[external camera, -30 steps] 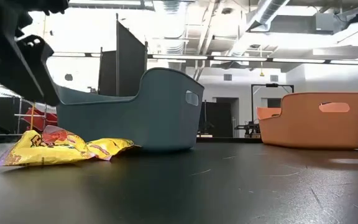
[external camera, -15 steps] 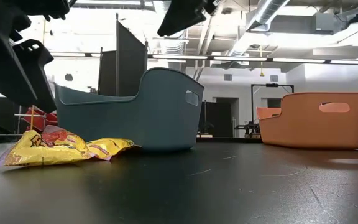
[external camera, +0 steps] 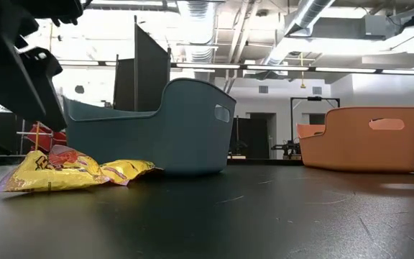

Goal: Sort candy
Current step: Put the yellow candy into the yellow bin

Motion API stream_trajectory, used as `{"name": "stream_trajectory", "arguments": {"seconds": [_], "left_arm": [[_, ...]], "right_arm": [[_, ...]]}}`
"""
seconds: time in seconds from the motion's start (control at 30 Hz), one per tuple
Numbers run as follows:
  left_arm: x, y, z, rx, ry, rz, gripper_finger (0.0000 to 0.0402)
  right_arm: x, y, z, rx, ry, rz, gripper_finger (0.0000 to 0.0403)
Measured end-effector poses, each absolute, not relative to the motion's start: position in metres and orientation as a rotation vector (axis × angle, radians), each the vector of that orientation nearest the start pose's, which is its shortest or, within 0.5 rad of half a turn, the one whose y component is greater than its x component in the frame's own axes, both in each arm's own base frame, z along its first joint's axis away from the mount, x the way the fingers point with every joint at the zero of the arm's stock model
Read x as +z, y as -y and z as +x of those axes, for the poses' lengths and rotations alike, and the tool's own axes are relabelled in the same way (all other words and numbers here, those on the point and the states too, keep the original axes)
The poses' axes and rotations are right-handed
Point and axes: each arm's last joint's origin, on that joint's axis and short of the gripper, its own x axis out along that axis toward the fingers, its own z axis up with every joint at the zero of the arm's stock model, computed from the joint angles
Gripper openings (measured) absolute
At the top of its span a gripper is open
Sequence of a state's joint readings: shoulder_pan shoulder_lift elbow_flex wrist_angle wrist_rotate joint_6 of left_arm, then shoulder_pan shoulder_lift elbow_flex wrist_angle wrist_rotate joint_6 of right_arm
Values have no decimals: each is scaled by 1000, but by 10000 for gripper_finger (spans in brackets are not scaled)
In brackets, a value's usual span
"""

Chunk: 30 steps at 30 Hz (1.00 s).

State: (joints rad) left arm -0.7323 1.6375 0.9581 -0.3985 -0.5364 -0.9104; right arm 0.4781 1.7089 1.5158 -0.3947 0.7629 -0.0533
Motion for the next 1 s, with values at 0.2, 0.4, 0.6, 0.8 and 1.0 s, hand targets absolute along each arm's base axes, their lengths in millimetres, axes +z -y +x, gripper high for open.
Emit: {"name": "stream_trajectory", "arguments": {"seconds": [0.2,0.4,0.6,0.8,1.0], "left_arm": [[176,186,244,270,-879,-238,230],[167,182,252,241,-957,-278,230],[140,182,267,209,-1045,-294,230],[142,176,270,222,-1037,-299,170],[167,182,278,126,-963,-245,25]], "right_arm": [[344,-205,313,-186,-390,-405,302],[348,-243,280,-202,-329,-454,302],[350,-264,256,-241,-283,-482,302],[350,-272,246,-266,-263,-497,302],[350,-275,241,-278,-256,-505,301]]}}
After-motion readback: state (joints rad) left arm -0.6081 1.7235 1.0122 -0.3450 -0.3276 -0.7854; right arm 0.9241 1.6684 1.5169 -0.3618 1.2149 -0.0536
